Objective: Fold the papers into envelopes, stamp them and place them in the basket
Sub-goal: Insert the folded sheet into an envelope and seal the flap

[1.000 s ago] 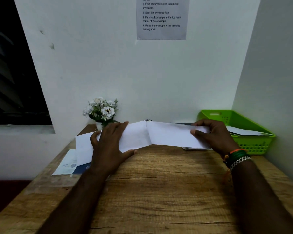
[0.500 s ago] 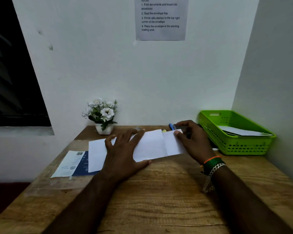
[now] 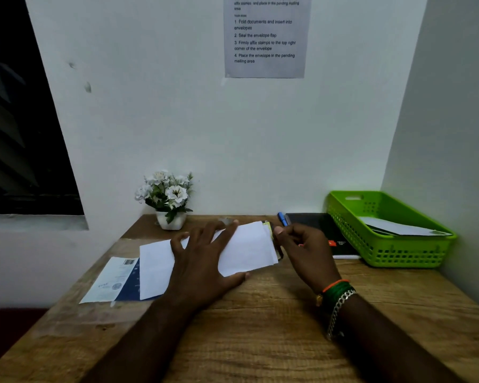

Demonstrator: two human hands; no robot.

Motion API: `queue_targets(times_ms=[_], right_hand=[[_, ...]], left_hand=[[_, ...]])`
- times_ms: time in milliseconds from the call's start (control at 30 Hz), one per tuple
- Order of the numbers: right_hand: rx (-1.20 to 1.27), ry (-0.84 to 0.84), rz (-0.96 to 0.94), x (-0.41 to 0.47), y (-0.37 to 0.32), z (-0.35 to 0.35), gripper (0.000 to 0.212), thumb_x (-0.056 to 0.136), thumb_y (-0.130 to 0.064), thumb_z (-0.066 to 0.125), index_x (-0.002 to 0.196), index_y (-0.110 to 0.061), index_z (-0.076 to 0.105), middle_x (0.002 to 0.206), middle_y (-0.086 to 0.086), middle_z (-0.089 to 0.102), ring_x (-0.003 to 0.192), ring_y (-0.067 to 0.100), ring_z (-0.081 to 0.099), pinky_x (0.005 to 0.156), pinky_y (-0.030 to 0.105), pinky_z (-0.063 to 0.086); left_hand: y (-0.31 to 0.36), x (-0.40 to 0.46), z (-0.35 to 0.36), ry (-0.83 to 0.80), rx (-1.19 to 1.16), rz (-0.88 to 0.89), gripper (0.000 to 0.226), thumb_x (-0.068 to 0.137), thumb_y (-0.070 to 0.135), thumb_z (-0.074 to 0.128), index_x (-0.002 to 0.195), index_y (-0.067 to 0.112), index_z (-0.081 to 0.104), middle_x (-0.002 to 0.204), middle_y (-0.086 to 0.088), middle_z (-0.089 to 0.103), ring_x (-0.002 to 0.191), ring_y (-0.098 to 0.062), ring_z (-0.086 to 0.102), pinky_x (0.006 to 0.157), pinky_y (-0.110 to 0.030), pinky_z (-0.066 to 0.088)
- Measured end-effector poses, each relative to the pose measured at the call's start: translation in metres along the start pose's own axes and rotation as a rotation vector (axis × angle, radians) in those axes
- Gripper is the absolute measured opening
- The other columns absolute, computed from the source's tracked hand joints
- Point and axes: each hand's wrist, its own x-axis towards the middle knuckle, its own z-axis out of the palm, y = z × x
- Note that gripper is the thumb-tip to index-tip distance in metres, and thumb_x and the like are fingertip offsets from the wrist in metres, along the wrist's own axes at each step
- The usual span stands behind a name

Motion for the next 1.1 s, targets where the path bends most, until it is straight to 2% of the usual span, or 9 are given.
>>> queue_targets(times_ms=[167, 300, 367, 433, 533, 633, 767, 1000, 1100], right_hand=[[-0.165, -0.180, -0.069, -0.009, -0.003, 0.010, 0.051, 0.094, -0.055, 0.056, 0.061, -0.017, 0.063, 0.063, 0.000, 0.052, 0.064, 0.008, 0.049, 0.065, 0.035, 0.041], [-0.108, 0.018, 0.036, -0.002, -0.004, 0.005, 0.012, 0.084, -0.046, 0.074, 0.084, -0.034, 0.071, 0.097, -0.012, 0.058, 0.094, 0.009, 0.058, 0.079, 0.025, 0.044], [-0.001, 0.017, 0.150, -0.001, -0.002, 0.001, 0.035, 0.072, -0.048, 0.083, 0.100, -0.032, 0.067, 0.108, -0.010, 0.062, 0.096, 0.010, 0.063, 0.081, 0.028, 0.051], [0.155, -0.034, 0.231, -0.001, -0.001, 0.001, 0.040, 0.069, -0.037, 0.088, 0.102, -0.027, 0.067, 0.099, -0.009, 0.068, 0.087, 0.012, 0.066, 0.071, 0.033, 0.056], [0.168, -0.053, 0.171, -0.004, -0.003, 0.005, 0.023, 0.075, -0.017, 0.086, 0.091, -0.019, 0.069, 0.077, -0.006, 0.065, 0.068, 0.010, 0.062, 0.061, 0.027, 0.050], [0.199, -0.051, 0.138, -0.005, -0.009, 0.005, 0.019, 0.077, -0.016, 0.084, 0.089, -0.017, 0.069, 0.081, -0.005, 0.067, 0.069, 0.008, 0.062, 0.063, 0.026, 0.051], [0.428, -0.126, 0.294, -0.010, -0.023, 0.004, 0.004, 0.087, -0.016, 0.074, 0.085, -0.012, 0.073, 0.095, -0.001, 0.071, 0.088, 0.010, 0.066, 0.066, 0.025, 0.055], [0.439, -0.168, 0.274, -0.012, -0.026, 0.003, 0.013, 0.085, -0.003, 0.073, 0.092, -0.014, 0.073, 0.100, 0.004, 0.072, 0.087, 0.020, 0.066, 0.066, 0.034, 0.056], [0.517, -0.061, 0.202, -0.009, -0.026, 0.002, 0.028, 0.082, 0.004, 0.073, 0.098, -0.018, 0.064, 0.091, 0.011, 0.072, 0.083, 0.025, 0.066, 0.072, 0.043, 0.053]], left_hand=[[0.004, 0.000, 0.000, 0.001, 0.007, 0.014, 0.103, 0.069, 0.093, 0.039, 0.158, 0.050, 0.011, 0.156, 0.015, 0.030, 0.145, -0.013, 0.026, 0.111, -0.047, 0.015], [0.003, 0.000, -0.002, 0.017, -0.035, -0.008, 0.102, 0.070, 0.092, 0.043, 0.158, 0.048, 0.011, 0.151, 0.016, 0.031, 0.143, -0.014, 0.028, 0.111, -0.048, 0.018], [0.004, -0.001, -0.003, 0.024, -0.048, -0.016, 0.103, 0.071, 0.091, 0.044, 0.157, 0.050, 0.005, 0.150, 0.016, 0.030, 0.143, -0.013, 0.026, 0.111, -0.047, 0.017], [0.006, -0.003, -0.004, 0.026, -0.057, -0.004, 0.098, 0.071, 0.089, 0.045, 0.154, 0.054, 0.005, 0.149, 0.017, 0.027, 0.142, -0.011, 0.024, 0.111, -0.046, 0.014], [0.009, -0.003, -0.004, 0.029, -0.067, 0.014, 0.083, 0.070, 0.086, 0.051, 0.143, 0.054, 0.028, 0.148, 0.017, 0.028, 0.141, -0.011, 0.025, 0.111, -0.045, 0.012], [0.009, -0.002, -0.003, 0.051, -0.055, 0.009, 0.070, 0.069, 0.084, 0.053, 0.128, 0.052, 0.039, 0.144, 0.015, 0.031, 0.139, -0.013, 0.029, 0.111, -0.044, 0.012], [0.010, -0.002, -0.003, 0.106, -0.093, 0.004, 0.064, 0.067, 0.082, 0.058, 0.121, 0.049, 0.045, 0.141, 0.013, 0.032, 0.136, -0.015, 0.032, 0.110, -0.045, 0.012], [0.017, -0.001, -0.007, 0.216, -0.189, 0.044, 0.060, 0.068, 0.078, 0.066, 0.118, 0.046, 0.054, 0.143, 0.010, 0.040, 0.134, -0.017, 0.038, 0.108, -0.051, 0.024], [0.022, 0.000, -0.008, 0.273, -0.286, 0.110, 0.060, 0.072, 0.077, 0.069, 0.121, 0.043, 0.059, 0.149, 0.011, 0.039, 0.140, -0.009, 0.033, 0.112, -0.048, 0.023]])
